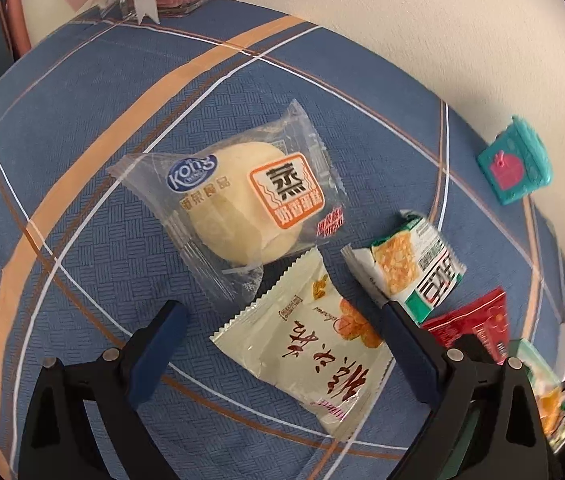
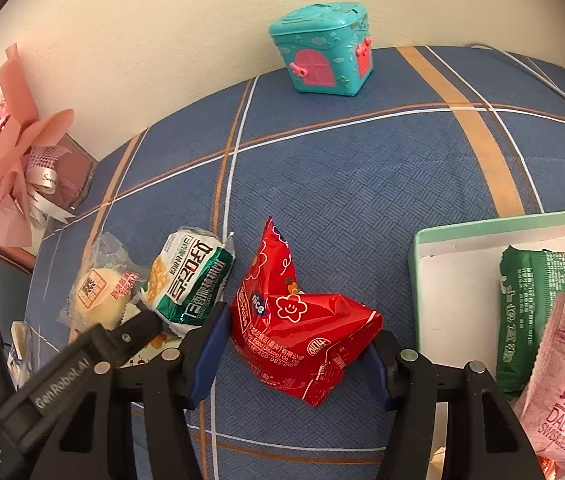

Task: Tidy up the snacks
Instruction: 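Grasp the red wrapped pack with the right tool while the left tool grasps the white pastry pack, then carry both packs over the white tray and open both tools to release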

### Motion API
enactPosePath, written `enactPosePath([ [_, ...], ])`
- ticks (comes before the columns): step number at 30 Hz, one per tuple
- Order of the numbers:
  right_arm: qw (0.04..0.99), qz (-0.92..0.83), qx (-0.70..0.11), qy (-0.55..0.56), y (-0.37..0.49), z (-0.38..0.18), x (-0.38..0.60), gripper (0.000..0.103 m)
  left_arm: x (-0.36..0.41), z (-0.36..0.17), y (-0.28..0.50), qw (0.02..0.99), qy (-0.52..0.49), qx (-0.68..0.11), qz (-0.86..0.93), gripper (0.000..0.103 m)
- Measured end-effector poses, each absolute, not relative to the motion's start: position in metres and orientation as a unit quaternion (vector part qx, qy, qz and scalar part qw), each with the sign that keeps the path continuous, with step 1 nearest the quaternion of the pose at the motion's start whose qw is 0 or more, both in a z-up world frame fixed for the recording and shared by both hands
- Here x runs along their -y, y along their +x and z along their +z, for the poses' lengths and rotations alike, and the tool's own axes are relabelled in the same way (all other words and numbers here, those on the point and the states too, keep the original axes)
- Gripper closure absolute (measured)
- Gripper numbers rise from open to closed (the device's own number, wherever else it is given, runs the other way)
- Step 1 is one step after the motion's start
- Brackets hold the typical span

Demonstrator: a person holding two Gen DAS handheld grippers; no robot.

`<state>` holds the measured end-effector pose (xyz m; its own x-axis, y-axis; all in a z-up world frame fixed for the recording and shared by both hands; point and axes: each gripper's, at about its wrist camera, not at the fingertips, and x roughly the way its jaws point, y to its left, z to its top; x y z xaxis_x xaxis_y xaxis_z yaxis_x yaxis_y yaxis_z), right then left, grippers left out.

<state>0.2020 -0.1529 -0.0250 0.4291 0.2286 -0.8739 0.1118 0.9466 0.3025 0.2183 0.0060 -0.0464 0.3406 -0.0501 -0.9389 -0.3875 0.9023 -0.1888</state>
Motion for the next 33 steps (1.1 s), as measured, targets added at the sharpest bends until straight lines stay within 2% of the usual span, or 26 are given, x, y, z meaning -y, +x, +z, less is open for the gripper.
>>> enactPosePath([
  [11, 0.825, 0.034, -0.541, 0.161, 0.196, -0.022, 0.156, 0.043, 0.003, -0.046, 0.212, 0.79, -0.182, -0.577, 0.096, 0.008],
  [14, 0.824, 0.034, -0.542, 0.161, 0.193, -0.02, 0.156, 0.046, 0.001, -0.045, 0.211, 0.789, -0.187, -0.578, 0.093, 0.017],
  [20, 0.823, 0.037, -0.544, 0.162, 0.187, -0.015, 0.155, 0.051, 0.002, -0.042, 0.203, 0.789, -0.203, -0.575, 0.071, 0.043],
  [25, 0.824, 0.036, -0.543, 0.157, 0.182, -0.011, 0.155, 0.054, 0.005, -0.042, 0.198, 0.789, -0.211, -0.575, 0.054, 0.048],
  [33, 0.834, 0.039, -0.533, 0.137, 0.17, 0.008, 0.154, 0.055, 0.011, -0.036, 0.186, 0.786, -0.234, -0.571, 0.041, 0.048],
])
